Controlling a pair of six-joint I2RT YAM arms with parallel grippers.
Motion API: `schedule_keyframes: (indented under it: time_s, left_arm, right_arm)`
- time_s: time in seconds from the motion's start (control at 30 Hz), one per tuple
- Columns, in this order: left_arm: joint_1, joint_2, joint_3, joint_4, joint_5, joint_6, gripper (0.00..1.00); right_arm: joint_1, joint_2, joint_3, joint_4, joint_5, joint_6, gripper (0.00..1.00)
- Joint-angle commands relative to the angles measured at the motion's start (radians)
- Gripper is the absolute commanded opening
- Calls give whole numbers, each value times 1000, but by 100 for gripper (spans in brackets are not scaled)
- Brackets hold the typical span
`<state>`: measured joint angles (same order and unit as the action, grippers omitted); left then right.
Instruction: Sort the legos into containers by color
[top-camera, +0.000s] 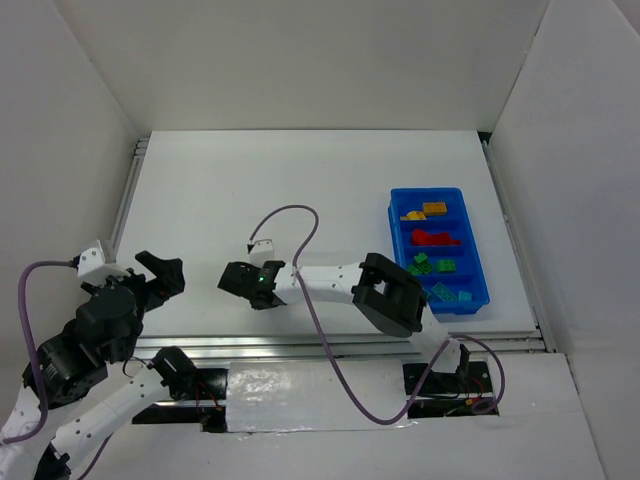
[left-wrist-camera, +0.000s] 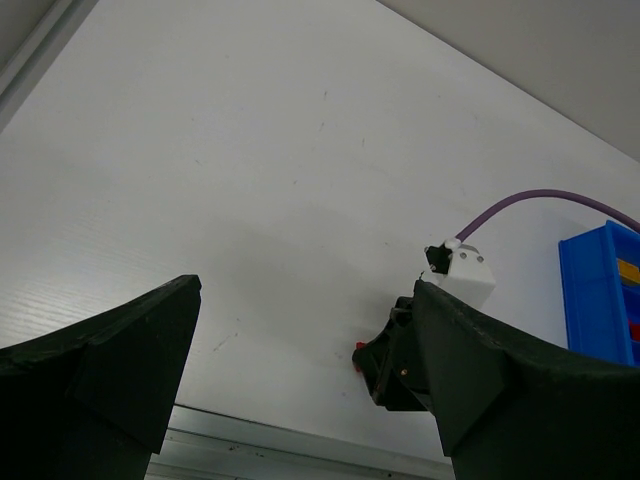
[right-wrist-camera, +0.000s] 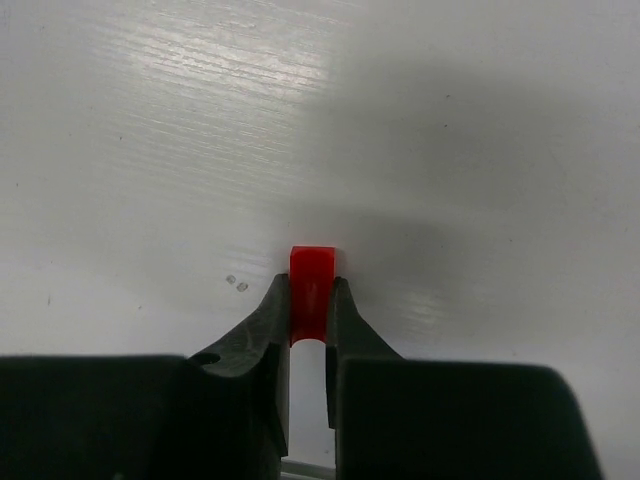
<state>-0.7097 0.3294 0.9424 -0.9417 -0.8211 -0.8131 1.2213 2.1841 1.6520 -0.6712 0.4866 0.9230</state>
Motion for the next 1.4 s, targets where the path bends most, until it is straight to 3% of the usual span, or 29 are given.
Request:
schedule_keyframes:
  time_s: [0.0,0.1,0.23,0.33,0.4,0.6,0.8,0.93,1.03,1.1,1.13,1.17,1.2,1.37]
  left_arm:
    - [4,-10,-4,46,5,25,100]
    - [4,-10,-7,55,11,32,99]
    - [4,-1,-8,64,20,45,100]
    - [3,13,-8,69,31,52,100]
    - [4,14,-7,69,31,54,100]
    - [4,8,-8,70,31,54,100]
    - [4,23,-11,78,42,61,99]
    - [4,33,-11,83,50,68,99]
    - [4,34,-13,84,51,69,99]
    - [4,34,-13,86,53,69,100]
    - [4,36,-13,86,54,72,99]
    - [4,36,-13,87,54,74,100]
    - [4,36,-14,87,57,74,99]
    - [4,54,-14,98,68,86,99]
  right_arm:
    - [-2,-46,-37,16,13,8,0]
    - [-31,-189,-110,27,47,-28,0]
    - [-196,-459,-300,97,12,-104,0]
    - [-446,-625,-414,110,-17,-154,0]
    - [-546,-714,-478,125,-35,-197,0]
    - [-902,-774,-572,145,-138,-230,0]
    - [-1045,-767,-615,188,-178,-228,0]
    - [-1074,-732,-620,199,-186,-231,2]
    - [-1076,-719,-635,206,-184,-233,7]
    - [-1077,-722,-649,220,-184,-237,18]
    - [-1079,-722,-652,223,-186,-239,28]
    - [-1080,-721,-652,223,-184,-240,53]
    - [-1085,-719,-649,222,-186,-242,60]
    - [-1085,-730,-629,196,-186,-246,70]
